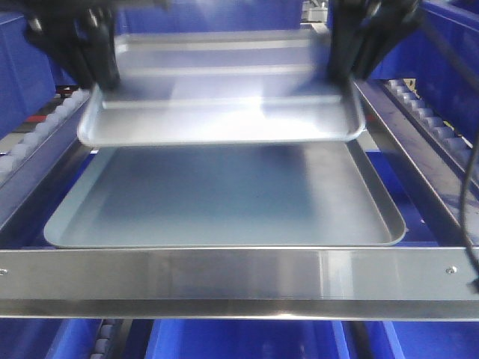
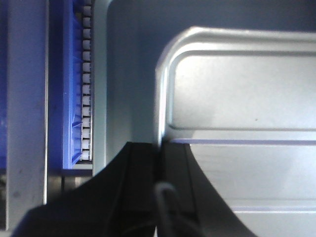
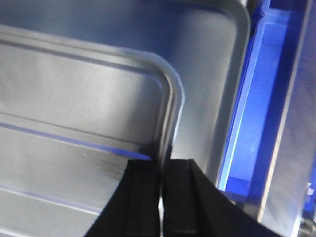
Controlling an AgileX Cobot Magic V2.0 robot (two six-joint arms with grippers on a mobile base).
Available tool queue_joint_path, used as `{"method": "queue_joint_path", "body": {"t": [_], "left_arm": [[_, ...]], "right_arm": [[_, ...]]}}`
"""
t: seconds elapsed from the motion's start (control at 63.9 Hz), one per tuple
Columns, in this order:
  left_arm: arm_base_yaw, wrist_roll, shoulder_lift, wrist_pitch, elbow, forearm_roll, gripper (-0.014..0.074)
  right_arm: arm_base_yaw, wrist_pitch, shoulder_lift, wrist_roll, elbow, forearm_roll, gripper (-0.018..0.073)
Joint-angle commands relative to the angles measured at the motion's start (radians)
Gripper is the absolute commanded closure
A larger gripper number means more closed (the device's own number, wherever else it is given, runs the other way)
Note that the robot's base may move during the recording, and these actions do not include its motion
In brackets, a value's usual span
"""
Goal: Grab silver tray and stack on right shelf
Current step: 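Lower the held tray onto the larger grey-blue tray, then open both grippers and release the silver tray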
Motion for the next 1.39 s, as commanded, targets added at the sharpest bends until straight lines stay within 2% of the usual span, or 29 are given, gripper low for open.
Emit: {"method": "queue_joint_path", "body": {"t": [0.0,0.313,0.407,0.516,0.579,0.657,0.767,0.86,0.954,1.048,1.267,1.377], "left_arm": [[0.016,0.011,0.006,-0.059,-0.033,0.049,0.0689],[0.039,0.019,0.157,-0.089,-0.035,0.068,0.0689],[0.046,0.057,0.177,-0.057,-0.053,0.039,0.0689],[0.056,0.131,0.186,-0.063,-0.079,-0.010,0.0689],[0.064,0.142,0.186,-0.070,-0.093,-0.033,0.0687],[0.073,0.169,0.186,-0.070,-0.112,-0.063,0.0680],[0.081,0.217,0.186,-0.070,-0.129,-0.103,0.0566],[0.082,0.233,0.186,-0.070,-0.130,-0.122,0.0378],[0.082,0.236,0.186,-0.068,-0.131,-0.122,0.0215],[0.082,0.236,0.186,-0.059,-0.131,-0.122,0.0129],[0.082,0.243,0.166,0.019,-0.153,-0.120,0.0132],[0.080,0.259,0.124,0.045,-0.153,-0.120,0.0156]], "right_arm": [[-0.019,-0.048,0.013,-0.026,-0.038,-0.036,0.0503],[-0.021,-0.099,0.128,-0.026,-0.038,-0.036,0.0503],[-0.021,-0.102,0.132,-0.026,-0.038,-0.036,0.0500],[-0.021,-0.107,0.132,-0.026,-0.038,-0.036,0.0500],[-0.021,-0.107,0.132,-0.026,-0.038,-0.036,0.0496],[-0.021,-0.103,0.132,-0.026,-0.038,-0.036,0.0442],[-0.021,-0.100,0.132,-0.026,-0.038,-0.036,0.0260],[-0.021,-0.100,0.132,-0.026,-0.038,-0.036,0.0087],[-0.021,-0.097,0.132,-0.026,-0.038,-0.036,-0.0011],[-0.021,-0.095,0.129,-0.026,-0.038,-0.036,-0.0022],[-0.021,-0.095,0.080,-0.026,-0.038,-0.036,-0.0018],[-0.021,-0.078,0.039,-0.026,-0.036,-0.036,0.0055]]}}
